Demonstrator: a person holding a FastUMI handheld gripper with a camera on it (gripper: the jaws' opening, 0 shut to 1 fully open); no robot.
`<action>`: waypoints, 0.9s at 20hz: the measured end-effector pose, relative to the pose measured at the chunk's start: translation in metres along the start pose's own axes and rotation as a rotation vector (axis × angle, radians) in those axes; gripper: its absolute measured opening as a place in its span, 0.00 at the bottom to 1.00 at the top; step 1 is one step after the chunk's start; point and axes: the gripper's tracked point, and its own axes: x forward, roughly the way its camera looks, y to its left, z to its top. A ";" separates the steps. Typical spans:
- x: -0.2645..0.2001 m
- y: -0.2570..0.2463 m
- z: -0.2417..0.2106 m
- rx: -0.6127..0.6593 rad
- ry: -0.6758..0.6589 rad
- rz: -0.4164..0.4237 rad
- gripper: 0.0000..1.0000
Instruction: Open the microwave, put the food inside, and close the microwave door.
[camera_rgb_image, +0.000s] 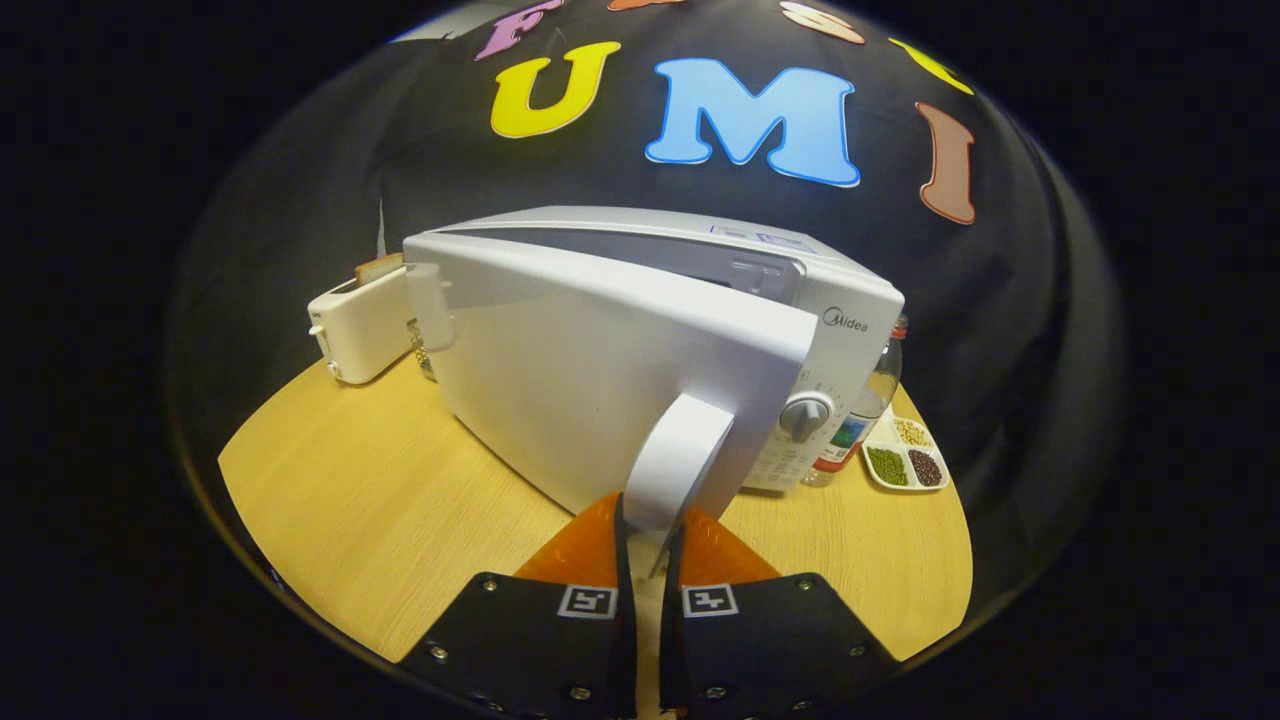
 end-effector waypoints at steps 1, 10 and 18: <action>-0.007 0.007 -0.004 -0.006 0.007 0.003 0.10; -0.058 0.091 -0.031 -0.003 -0.011 0.026 0.09; -0.090 0.193 -0.042 -0.036 -0.083 0.071 0.09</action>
